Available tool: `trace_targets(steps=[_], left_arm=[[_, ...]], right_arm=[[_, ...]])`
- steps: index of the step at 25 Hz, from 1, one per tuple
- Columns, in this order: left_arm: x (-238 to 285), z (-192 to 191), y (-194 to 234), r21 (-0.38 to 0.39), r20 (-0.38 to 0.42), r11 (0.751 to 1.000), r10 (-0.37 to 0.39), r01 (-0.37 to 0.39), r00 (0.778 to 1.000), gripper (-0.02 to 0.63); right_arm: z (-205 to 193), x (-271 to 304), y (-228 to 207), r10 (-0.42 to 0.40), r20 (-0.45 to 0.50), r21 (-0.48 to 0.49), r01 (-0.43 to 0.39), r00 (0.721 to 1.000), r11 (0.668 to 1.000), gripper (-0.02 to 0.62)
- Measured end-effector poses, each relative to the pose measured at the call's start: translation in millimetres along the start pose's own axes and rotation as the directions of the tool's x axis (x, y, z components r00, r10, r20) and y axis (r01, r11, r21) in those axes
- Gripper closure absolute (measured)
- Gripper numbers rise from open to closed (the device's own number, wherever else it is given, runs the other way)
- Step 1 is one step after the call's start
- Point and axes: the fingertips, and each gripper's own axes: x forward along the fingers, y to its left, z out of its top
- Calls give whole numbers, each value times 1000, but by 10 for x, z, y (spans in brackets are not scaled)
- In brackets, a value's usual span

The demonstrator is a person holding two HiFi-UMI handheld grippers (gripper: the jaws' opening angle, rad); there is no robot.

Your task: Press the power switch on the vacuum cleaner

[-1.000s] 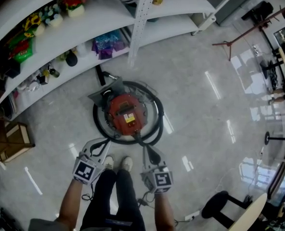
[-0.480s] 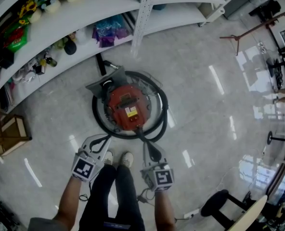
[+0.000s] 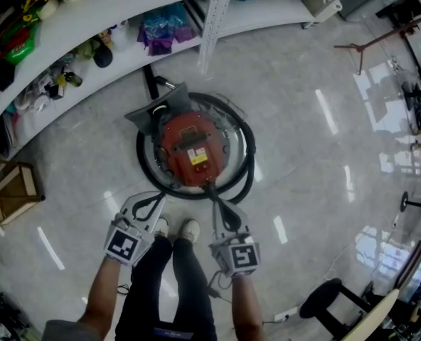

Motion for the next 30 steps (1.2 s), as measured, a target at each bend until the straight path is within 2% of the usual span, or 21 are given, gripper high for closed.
trace_targets(steps=[12,17,24,30], left_arm=[[115,-117,20,-7,12,1000,1,-1,1000,600],[108,-118,18,-5,6,1000,2,-2,1000,600],[68,-164,30,-5,2,1000,9,-9,1000,600],[63,-230,16,-20,1,1000,9,-9,1000,600]], right_arm=[[-239,157,-146,-4,-19,-5,4,1000,1000,583],[-296,297,-146,-4,-43,-69,1,999,998,583],[-370,497,-167,-12,-56,-51,10,998,999,583],[-553,693,-234,-30,-88,-113,20,996,993,583]])
